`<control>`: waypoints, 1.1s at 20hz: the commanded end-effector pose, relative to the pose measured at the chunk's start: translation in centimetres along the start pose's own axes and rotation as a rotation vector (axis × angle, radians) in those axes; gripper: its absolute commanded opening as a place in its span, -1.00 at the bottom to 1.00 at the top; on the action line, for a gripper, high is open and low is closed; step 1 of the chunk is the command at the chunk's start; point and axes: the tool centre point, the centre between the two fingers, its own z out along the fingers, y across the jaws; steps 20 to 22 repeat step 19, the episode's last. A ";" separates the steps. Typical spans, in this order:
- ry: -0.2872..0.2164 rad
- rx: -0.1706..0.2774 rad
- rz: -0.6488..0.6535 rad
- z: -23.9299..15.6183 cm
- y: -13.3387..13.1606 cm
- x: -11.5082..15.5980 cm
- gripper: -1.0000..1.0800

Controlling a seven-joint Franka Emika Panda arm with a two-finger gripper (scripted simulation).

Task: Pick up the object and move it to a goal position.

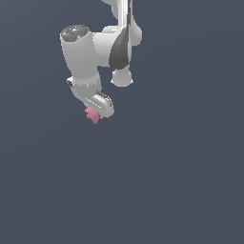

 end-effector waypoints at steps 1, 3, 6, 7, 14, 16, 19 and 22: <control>0.000 0.000 0.000 -1.7 1.5 -0.5 -1.00; 0.000 -0.001 0.000 -3.0 2.4 -0.7 -1.00; 0.000 -0.001 0.000 -4.6 3.7 -1.0 -1.00; 0.001 -0.002 0.000 -5.0 4.0 -1.1 -1.00; 0.002 -0.003 0.000 -7.0 5.5 -1.4 -1.00; 0.002 -0.003 0.000 -7.2 5.6 -1.4 -1.00; 0.002 -0.003 0.000 -7.2 5.6 -1.3 -1.00; 0.002 -0.003 0.000 -7.2 5.6 -1.3 -1.00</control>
